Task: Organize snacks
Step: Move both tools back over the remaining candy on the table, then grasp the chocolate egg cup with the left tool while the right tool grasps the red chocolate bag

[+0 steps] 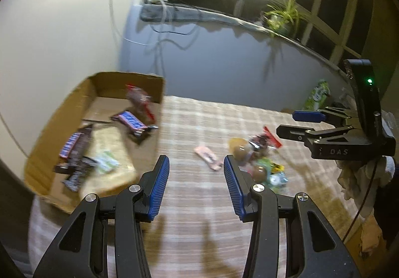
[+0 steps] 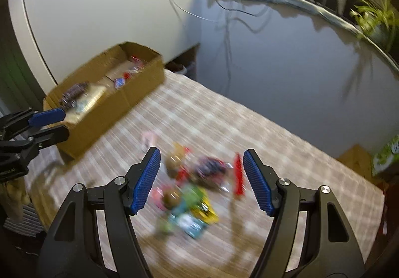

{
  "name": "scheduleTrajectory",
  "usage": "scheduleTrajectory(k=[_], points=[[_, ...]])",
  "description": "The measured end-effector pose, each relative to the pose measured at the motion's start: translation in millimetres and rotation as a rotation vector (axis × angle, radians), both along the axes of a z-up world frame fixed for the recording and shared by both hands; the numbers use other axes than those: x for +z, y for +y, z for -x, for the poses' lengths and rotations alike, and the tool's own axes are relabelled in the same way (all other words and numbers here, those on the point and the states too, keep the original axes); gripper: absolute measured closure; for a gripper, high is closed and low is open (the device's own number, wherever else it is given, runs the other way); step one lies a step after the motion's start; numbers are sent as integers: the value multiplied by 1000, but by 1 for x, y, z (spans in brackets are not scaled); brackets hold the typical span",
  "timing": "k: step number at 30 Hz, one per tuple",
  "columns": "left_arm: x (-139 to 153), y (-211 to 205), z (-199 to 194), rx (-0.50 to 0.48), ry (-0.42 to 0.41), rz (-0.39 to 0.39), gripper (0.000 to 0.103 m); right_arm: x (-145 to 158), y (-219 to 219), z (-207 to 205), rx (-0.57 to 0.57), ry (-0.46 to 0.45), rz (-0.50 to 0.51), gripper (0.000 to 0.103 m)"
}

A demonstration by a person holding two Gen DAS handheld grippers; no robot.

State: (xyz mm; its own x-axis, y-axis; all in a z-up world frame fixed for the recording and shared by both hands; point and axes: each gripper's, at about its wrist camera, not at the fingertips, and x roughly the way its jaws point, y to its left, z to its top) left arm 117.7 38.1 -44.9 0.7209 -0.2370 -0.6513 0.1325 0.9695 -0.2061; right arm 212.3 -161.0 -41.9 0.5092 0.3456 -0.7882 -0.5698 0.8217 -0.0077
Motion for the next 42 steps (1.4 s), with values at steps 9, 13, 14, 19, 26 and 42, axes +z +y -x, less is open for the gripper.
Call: scheduleTrajectory(k=[9,13,14,19,26,42], points=[[-17,-49,-11,-93,46,10,63,-20,-53,-8,-64,32,6,31],[-26,-64,-16,-121,73,10,65,-28,-59,-11,-44,44,1,31],[-29,-67,-19,-127,83,12,65,-30,-58,-12,-33,48,-4,31],[-40,-80,-28,-150,116,14,68,-38,-48,-19,14,69,-25,31],[-51,-94,-35,-179,144,5,70,-56,-26,-36,65,115,-44,31],[-65,-110,-51,-215,154,-32,74,-78,-14,-55,90,228,-125,32]])
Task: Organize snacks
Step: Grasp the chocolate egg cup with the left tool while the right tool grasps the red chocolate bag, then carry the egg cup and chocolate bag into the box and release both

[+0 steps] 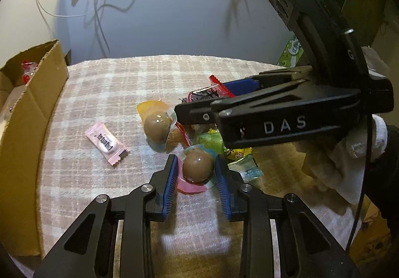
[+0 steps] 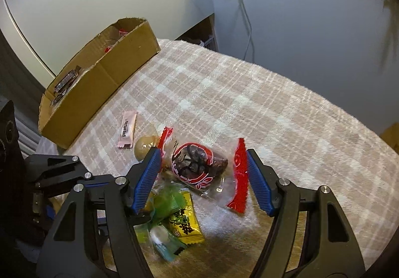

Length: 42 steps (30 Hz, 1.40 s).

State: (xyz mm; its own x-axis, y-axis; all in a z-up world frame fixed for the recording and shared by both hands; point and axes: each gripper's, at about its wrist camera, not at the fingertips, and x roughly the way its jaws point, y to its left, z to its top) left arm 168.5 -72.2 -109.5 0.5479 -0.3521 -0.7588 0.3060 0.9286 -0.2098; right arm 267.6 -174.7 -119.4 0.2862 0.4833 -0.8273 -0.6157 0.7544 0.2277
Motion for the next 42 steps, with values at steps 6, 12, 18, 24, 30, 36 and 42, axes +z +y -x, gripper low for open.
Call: scheduleTrajectory(k=[6,12,18,24,30,36,42], points=[[-1,-2,-1,-16,-11,-5,78,-3,-1,-1,-3,24,-22,40],[-1,-1,-1,-16,-17,-10,79,-2,-3,1,-10,38,-49,48],[2,2,6,-14,-25,-3,79,5,-13,5,-39,22,-62,50],[12,11,14,1,-46,18,79,19,-23,12,-67,-8,-71,51],[28,26,27,20,-85,37,79,39,-29,24,-89,-46,-79,51],[43,42,39,46,-129,45,79,59,-26,34,-97,-80,-85,51],[55,67,48,86,-168,51,79,80,-13,40,-85,-117,-93,51]])
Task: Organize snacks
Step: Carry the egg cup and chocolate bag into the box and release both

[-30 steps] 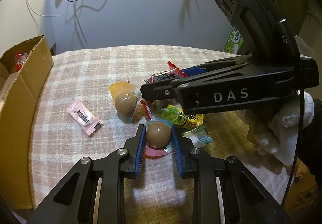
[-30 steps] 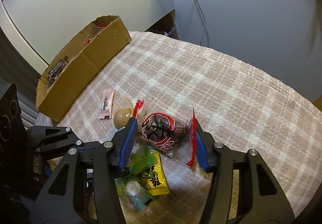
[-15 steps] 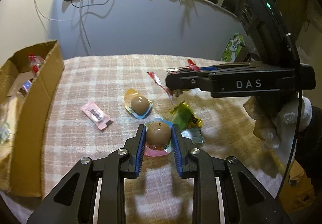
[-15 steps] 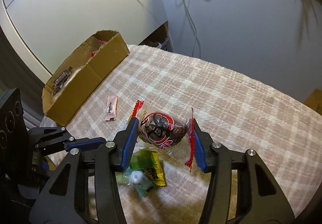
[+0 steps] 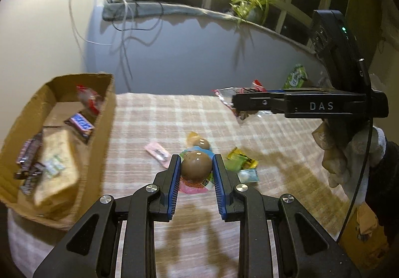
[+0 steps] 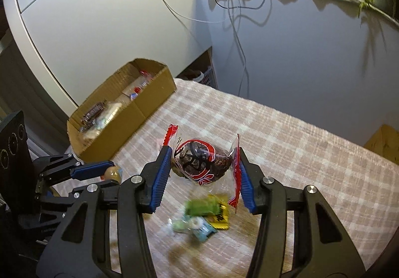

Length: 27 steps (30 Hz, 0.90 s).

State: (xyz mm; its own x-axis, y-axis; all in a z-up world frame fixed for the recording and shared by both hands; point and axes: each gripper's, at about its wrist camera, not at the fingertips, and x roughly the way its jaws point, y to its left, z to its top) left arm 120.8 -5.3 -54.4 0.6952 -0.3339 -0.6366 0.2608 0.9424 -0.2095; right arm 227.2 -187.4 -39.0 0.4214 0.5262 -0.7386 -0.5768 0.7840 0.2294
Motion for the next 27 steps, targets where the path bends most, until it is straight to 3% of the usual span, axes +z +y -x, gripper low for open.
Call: scheduleTrajectory(k=[11,27], points=[[17,71,2,128,-40,3,79,21,64,-5,58,-33,-1,51],[17,150,-23,281,-51,-20,79,17,171,-36,171,-20,-3,51]])
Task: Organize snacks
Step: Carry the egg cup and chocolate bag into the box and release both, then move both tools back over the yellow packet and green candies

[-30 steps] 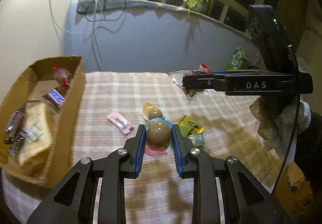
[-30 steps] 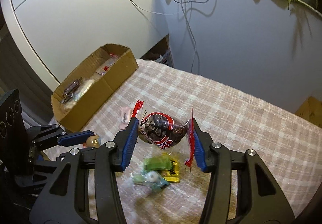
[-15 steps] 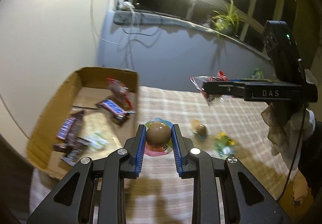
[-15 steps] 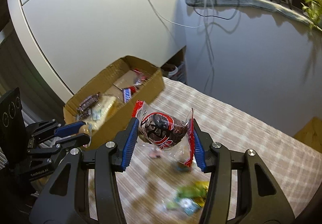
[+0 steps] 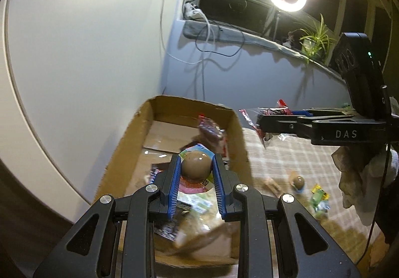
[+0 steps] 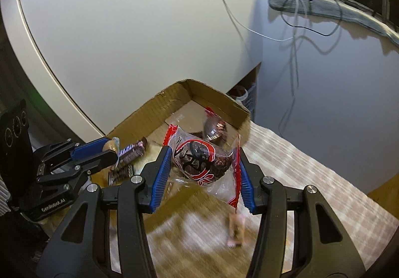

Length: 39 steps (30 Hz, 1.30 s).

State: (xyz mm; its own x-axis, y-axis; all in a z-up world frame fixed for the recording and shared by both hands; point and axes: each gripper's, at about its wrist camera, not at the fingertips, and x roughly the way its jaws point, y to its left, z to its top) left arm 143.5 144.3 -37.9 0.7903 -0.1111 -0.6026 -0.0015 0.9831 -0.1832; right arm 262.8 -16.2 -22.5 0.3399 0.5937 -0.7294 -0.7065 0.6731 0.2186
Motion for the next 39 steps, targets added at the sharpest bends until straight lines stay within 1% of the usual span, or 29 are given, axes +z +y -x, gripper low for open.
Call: scheduleTrajectory(k=[10,15,16,17,18,19,21,22,23,30,39], points=[[-10,18,-14,32,28,-6,79,-16,53,-23,42,21,21,50],[-13,20,-16,39,33,-16,77,-25,67,-29,47,37,18,50],[-13,20,-16,40,34,-20,69,-26,70,-30,47,37,17,49],[-13,20,-17,41,36,-24,63,-27,72,-31,48,37,18,49],[-12,20,-16,43,33,-24,55,-28,74,-31,49,37,19,46],[-12,20,-16,42,31,-24,55,-28,75,-32,47,35,19,35],[-13,20,-15,45,31,-28,55,-25,75,-31,39,20,15,22],[-13,20,-15,46,30,-29,55,-24,75,-30,37,13,9,19],[-12,20,-14,46,30,-29,55,-22,74,-30,37,10,8,18],[-10,16,-12,40,28,-29,55,-15,62,-29,10,7,-2,17],[2,0,1,22,7,-27,55,2,24,-16,-26,-14,-10,17]])
